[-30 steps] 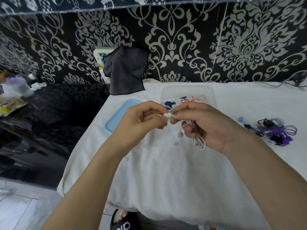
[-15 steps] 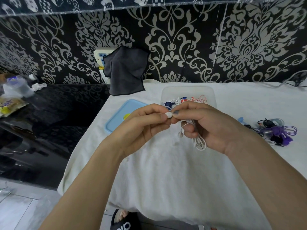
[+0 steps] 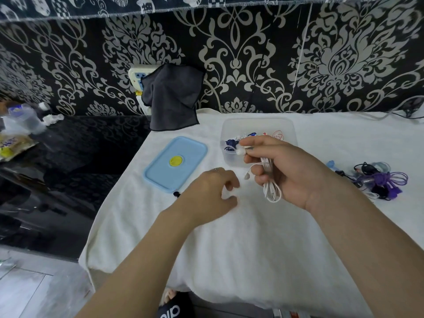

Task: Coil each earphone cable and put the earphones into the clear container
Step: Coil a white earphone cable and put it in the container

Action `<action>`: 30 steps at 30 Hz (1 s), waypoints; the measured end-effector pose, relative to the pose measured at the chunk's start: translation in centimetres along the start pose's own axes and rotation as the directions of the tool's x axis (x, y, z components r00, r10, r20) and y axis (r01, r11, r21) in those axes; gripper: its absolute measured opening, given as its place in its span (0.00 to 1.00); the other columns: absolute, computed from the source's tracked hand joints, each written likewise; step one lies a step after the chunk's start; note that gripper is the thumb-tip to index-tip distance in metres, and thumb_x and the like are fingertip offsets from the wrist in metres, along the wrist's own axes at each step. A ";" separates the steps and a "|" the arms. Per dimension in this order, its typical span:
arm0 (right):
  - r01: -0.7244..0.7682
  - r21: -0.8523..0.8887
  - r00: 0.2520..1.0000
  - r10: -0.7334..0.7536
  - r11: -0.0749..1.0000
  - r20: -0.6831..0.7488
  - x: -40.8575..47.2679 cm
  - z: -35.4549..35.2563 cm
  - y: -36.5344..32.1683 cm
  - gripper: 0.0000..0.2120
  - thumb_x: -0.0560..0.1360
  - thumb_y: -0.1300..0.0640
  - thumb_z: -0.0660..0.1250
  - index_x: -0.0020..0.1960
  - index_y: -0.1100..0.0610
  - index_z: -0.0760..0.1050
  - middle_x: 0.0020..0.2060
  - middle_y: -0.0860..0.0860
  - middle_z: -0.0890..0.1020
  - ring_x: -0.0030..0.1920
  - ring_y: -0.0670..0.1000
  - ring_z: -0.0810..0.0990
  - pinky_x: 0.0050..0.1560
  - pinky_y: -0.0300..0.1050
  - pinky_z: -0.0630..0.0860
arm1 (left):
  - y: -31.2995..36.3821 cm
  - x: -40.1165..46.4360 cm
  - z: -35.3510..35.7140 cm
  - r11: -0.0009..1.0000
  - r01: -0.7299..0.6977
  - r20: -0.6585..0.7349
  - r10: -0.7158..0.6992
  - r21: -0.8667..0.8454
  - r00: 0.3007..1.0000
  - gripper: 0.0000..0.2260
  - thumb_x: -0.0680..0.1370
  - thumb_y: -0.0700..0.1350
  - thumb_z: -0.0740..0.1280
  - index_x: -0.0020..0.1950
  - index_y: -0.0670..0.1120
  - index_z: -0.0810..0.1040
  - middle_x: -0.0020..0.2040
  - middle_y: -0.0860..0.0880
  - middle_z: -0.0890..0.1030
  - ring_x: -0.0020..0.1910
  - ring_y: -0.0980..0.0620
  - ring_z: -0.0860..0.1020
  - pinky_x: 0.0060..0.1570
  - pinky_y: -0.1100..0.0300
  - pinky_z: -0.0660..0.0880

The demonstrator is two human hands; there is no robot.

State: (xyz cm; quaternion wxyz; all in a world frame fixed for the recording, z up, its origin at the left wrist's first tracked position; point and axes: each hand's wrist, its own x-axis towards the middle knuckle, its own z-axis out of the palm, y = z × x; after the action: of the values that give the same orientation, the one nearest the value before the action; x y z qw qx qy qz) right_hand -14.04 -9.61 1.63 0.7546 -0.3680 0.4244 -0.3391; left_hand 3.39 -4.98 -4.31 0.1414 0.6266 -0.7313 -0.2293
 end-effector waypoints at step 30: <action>0.072 0.140 0.997 -0.073 0.987 0.006 0.5 0.2 0.1 0.10 0.77 0.72 0.62 0.56 0.66 0.76 0.30 0.54 0.78 0.27 0.46 0.73 0.26 0.36 0.68 | 3.8 0.3 -3.6 0.123 0.162 0.130 -0.232 -0.979 0.964 0.06 0.81 0.35 0.64 0.47 0.43 0.76 0.44 0.44 0.83 0.41 0.51 0.84 0.44 0.62 0.81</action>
State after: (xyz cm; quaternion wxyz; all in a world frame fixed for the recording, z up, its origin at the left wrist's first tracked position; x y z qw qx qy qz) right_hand -13.66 -9.92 1.37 0.7682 -0.3312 0.3815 -0.3932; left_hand 1.89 -5.41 0.64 0.5022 0.4800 -0.3125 -0.6479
